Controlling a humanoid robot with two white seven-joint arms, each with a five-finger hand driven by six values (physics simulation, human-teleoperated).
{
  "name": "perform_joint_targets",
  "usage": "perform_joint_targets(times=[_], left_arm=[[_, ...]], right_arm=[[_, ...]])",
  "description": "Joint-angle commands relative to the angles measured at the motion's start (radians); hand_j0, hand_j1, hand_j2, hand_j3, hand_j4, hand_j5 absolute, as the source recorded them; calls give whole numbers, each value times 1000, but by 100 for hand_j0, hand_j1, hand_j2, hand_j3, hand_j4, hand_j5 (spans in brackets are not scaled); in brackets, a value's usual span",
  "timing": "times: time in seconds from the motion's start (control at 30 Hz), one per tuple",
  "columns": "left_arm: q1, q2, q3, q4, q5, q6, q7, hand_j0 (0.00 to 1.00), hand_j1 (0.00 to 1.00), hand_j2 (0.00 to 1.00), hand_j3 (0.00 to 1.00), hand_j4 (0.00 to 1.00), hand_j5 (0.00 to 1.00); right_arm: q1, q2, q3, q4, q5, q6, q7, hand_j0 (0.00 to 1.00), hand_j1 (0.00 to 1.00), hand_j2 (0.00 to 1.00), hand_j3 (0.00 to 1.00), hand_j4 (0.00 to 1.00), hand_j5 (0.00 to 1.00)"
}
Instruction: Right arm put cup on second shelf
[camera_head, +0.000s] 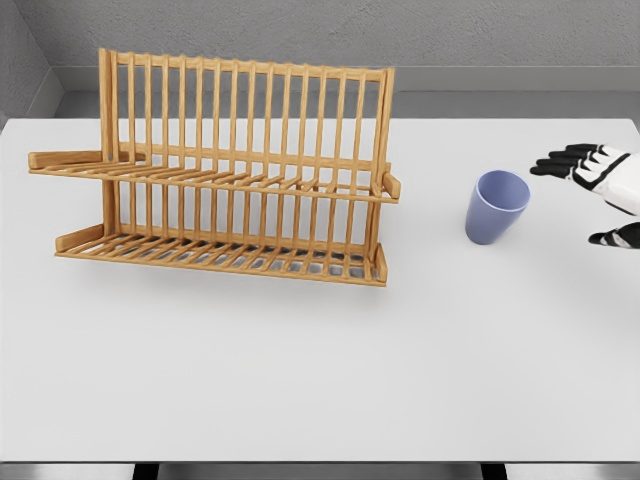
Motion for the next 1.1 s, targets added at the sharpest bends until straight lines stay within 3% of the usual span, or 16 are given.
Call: perform_joint_targets(times=[0.0, 0.1, 0.2, 0.23, 0.27, 0.33, 0.37, 0.43, 0.47, 0.7, 0.8, 0.87, 1.07], left_arm=[[0, 0, 0, 0, 0, 0, 0, 100, 100, 100, 100, 100, 100], [0, 0, 0, -1, 0, 0, 0, 100, 100, 100, 100, 100, 100], [0, 0, 0, 0, 0, 0, 0, 100, 100, 100, 100, 100, 100], [0, 0, 0, 0, 2, 0, 0, 100, 100, 100, 100, 100, 100], [0, 0, 0, 0, 0, 0, 0, 100, 100, 100, 100, 100, 100], [0, 0, 0, 0, 0, 0, 0, 100, 100, 100, 100, 100, 100], [0, 0, 0, 0, 0, 0, 0, 100, 100, 100, 100, 100, 100], [0, 0, 0, -1, 0, 0, 0, 100, 100, 100, 100, 100, 100], [0, 0, 0, 0, 0, 0, 0, 100, 100, 100, 100, 100, 100], [0, 0, 0, 0, 0, 0, 0, 100, 100, 100, 100, 100, 100], [0, 0, -1, 0, 0, 0, 0, 100, 100, 100, 100, 100, 100], [0, 0, 0, 0, 0, 0, 0, 100, 100, 100, 100, 100, 100], [0, 0, 0, 0, 0, 0, 0, 100, 100, 100, 100, 100, 100]], right_arm=[[0, -2, 5, -6, -7, 1, 0, 100, 100, 100, 100, 100, 100], [-2, -4, 2, 22, -33, 1, -14, 100, 100, 100, 100, 100, 100], [-34, -13, 6, -10, -24, 44, 3, 100, 100, 100, 100, 100, 100], [-61, -10, 6, -6, -21, 47, 73, 100, 100, 100, 100, 100, 100], [-110, -2, 6, -6, -22, 47, 236, 100, 100, 100, 100, 100, 100], [-169, 10, 12, -7, -22, 49, 362, 100, 100, 100, 100, 100, 100], [-231, 30, 64, 3, -22, 50, 405, 100, 100, 100, 100, 100, 100], [-481, 118, 344, 131, -22, 49, 453, 100, 100, 100, 100, 100, 100], [-549, 134, 433, 175, -22, 49, 453, 100, 100, 100, 100, 100, 100], [-618, 156, 496, 215, -21, 47, 453, 100, 100, 100, 100, 100, 100], [-661, 191, 499, 260, -19, 47, 453, 100, 100, 100, 100, 100, 100], [-719, 228, 546, 312, -19, 47, 453, 100, 100, 100, 100, 100, 100], [-727, 256, 606, 402, -19, 43, 453, 100, 100, 100, 100, 100, 100]])
